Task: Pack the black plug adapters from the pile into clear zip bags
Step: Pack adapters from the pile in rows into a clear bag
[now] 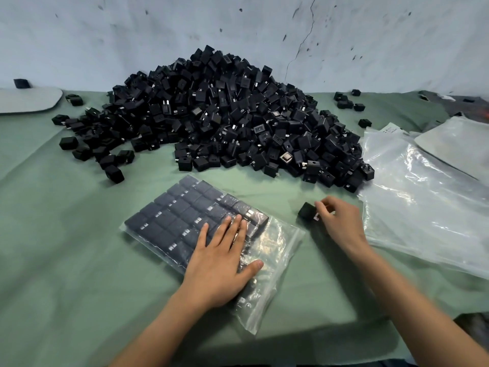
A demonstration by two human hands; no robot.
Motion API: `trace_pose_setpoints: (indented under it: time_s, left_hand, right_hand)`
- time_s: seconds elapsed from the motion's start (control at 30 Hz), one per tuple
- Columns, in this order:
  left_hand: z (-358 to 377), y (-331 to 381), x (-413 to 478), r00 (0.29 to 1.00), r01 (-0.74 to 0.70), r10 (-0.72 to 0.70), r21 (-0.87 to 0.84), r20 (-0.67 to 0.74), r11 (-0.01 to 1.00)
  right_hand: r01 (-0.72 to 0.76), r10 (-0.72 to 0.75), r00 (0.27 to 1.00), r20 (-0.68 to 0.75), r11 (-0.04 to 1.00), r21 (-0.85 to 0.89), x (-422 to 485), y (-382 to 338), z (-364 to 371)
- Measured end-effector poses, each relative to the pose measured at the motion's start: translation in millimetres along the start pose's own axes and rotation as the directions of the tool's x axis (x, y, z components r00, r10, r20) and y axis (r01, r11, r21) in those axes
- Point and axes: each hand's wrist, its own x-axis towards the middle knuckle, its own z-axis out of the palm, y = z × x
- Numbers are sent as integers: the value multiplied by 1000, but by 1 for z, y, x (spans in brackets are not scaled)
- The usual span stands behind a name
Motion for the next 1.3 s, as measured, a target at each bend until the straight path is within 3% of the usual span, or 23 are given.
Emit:
trace_pose_setpoints:
  time_s: [0.13,0.23,0.33,0.47,0.6,0.77,0.97,1.13,1.3]
  left_hand:
    - [2,0,0,1000,2,-2,-9,-10,1000]
    - [2,0,0,1000,4,-4,-12,-20,1000]
    - [2,1,0,1000,5,-5,-12,-22,1000]
    - [1,1,0,999,3,-4,-18,-33,1000]
    - [1,1,-1,999,1,-2,-21,-34,1000]
    - [3,1,-1,999,-2,1,-28,-38,1000]
    - [2,1,-1,999,1,-2,-29,-42,1000]
    - [1,2,-2,999,1,-3,-25,-42,1000]
    - [0,2,-2,999,-7,5,-43,-44,999]
  right_hand:
    - [28,-23,997,-73,998,57,-7,8,-19]
    - [173,-179,973,148,984,52,-21,7,-21]
    - [190,-144,940,308,974,-125,-28,10,-14]
    - [185,-138,957,257,969,-167,-30,7,-9]
    - [257,-248,953,176,966,-28,-42,5,-12]
    - [468,-464,859,218,883,39,-91,14,-32]
    - [675,-641,704,306,738,-8,-125,8,-30]
    - [693,-676,683,277,720,47,-122,-12,-8]
    - [647,-628,640,443,751,131,-114,-22,4]
